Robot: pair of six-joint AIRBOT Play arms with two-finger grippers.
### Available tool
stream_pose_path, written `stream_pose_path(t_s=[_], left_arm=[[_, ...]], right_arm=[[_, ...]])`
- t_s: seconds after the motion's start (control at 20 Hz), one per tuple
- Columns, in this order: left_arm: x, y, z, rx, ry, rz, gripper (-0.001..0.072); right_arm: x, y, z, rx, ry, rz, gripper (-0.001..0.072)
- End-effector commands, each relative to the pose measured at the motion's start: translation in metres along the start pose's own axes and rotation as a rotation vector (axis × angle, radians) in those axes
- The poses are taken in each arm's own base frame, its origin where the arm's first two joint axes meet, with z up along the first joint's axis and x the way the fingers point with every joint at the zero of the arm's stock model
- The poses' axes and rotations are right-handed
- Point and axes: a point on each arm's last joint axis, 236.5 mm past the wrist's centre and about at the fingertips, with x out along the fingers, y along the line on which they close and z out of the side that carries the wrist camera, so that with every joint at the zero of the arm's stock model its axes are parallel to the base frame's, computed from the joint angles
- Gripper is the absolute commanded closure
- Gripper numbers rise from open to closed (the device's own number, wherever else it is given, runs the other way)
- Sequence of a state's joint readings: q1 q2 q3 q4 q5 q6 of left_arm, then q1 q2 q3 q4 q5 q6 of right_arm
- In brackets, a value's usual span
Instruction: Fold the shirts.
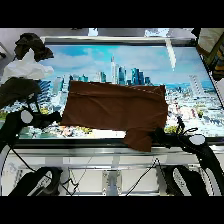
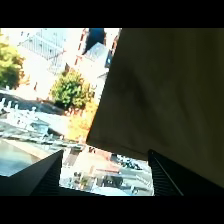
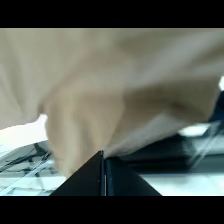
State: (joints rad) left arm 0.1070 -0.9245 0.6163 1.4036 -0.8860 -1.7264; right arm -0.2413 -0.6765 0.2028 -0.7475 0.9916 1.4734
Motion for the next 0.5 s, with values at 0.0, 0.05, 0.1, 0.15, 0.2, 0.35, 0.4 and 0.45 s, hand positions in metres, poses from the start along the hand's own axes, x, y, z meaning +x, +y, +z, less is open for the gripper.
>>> stream_pose_path(t_s=[0.0, 0.05, 0.1, 0.15, 0.2, 0.35, 0.4, 0.45], left_arm=[[-0.003, 0.017, 0.001, -0.18, 0.023, -0.039, 0.014], [-0.002, 0.018, -0.006, -0.21, 0.07, -0.076, 0.014], [-0.001, 0.013, -0.013, -0.226, 0.114, -0.124, 0.014], [0.002, 0.007, -0.017, -0.236, 0.146, -0.168, 0.014], [0.007, 0.003, -0.019, -0.255, 0.169, -0.19, 0.014], [0.024, -0.01, -0.03, -0.336, 0.265, -0.254, 0.014], [0.03, -0.014, -0.032, -0.369, 0.292, -0.274, 0.0139], [0.036, -0.017, -0.033, -0.394, 0.307, -0.285, 0.0138]], right_arm=[[-0.021, 0.014, 0.019, -0.09, -0.053, -0.028, 0.068], [-0.025, 0.015, 0.022, -0.105, -0.056, -0.045, 0.068], [-0.027, 0.016, 0.023, -0.105, -0.056, -0.046, 0.068], [-0.027, 0.018, 0.023, -0.101, -0.056, -0.038, 0.068], [-0.027, 0.019, 0.022, -0.1, -0.054, -0.036, 0.068], [-0.027, 0.019, 0.021, -0.1, -0.049, -0.036, 0.068], [-0.027, 0.019, 0.021, -0.1, -0.05, -0.036, 0.068], [-0.027, 0.019, 0.021, -0.1, -0.049, -0.036, 0.068]])
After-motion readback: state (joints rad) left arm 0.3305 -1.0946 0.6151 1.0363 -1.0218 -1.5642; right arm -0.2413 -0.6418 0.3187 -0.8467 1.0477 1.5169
